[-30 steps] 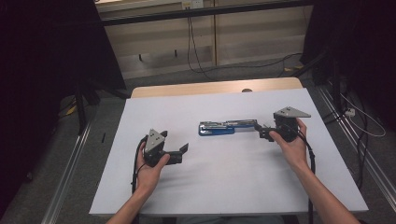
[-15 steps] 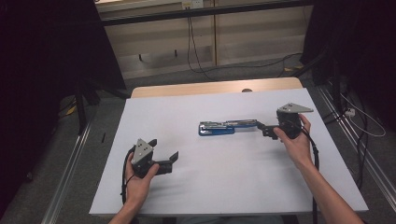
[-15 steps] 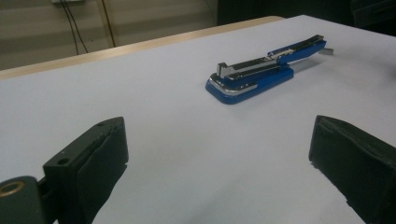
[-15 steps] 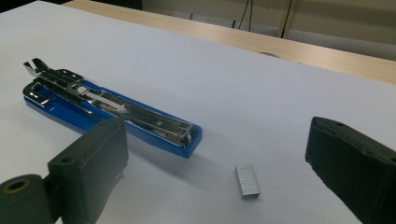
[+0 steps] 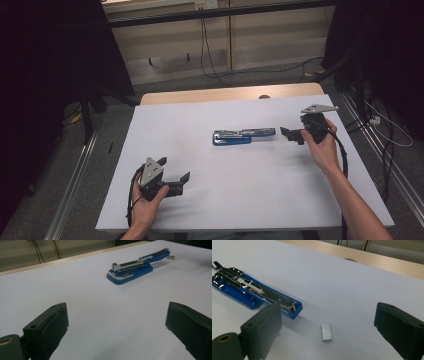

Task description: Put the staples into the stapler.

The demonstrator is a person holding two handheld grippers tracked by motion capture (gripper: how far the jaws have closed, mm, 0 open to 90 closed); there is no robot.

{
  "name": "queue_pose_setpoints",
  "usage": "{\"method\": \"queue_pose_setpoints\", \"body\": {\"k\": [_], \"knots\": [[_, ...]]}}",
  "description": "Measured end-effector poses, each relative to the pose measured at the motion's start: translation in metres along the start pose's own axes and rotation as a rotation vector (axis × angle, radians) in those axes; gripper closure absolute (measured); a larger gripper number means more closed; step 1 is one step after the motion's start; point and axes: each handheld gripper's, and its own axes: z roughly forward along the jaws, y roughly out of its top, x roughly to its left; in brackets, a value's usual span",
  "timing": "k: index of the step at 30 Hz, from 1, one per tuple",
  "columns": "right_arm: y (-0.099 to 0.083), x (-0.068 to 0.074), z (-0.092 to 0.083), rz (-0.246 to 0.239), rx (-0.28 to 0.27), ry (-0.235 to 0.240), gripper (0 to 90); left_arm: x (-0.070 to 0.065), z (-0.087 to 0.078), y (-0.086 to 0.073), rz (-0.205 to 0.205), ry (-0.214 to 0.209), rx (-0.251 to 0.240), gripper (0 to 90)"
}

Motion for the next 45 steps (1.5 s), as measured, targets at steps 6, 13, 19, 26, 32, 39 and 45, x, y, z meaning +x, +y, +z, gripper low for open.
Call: {"method": "queue_pose_setpoints", "body": {"k": [6,13,19,26,32,39,45], "knots": [[0.003,-0.004,0.012,-0.004,0.066,0.012,7.0,-0.004,0.0,0.004,-0.004,-0.017,-0.025,4.6],[0.006,-0.01,0.019,0.003,0.112,0.003,6.8,0.002,0.002,0.005,-0.025,-0.008,-0.029,4.6],[0.014,-0.011,0.017,-0.016,0.121,-0.004,10.7,0.005,0.004,0.005,-0.031,-0.008,-0.024,4.6],[0.015,-0.02,0.023,0.0,0.172,0.03,15.3,0.008,0.005,0.004,-0.037,0.002,-0.023,4.6],[0.019,-0.023,0.027,-0.017,0.207,0.032,13.0,0.009,0.006,0.003,-0.04,-0.012,-0.01,4.6],[0.024,-0.025,0.034,-0.04,0.265,0.054,24.3,0.009,0.006,0.003,-0.038,-0.012,-0.012,4.6],[0.024,-0.025,0.044,-0.08,0.333,0.043,28.6,0.008,0.007,0.004,-0.021,-0.015,-0.006,4.6]]}}
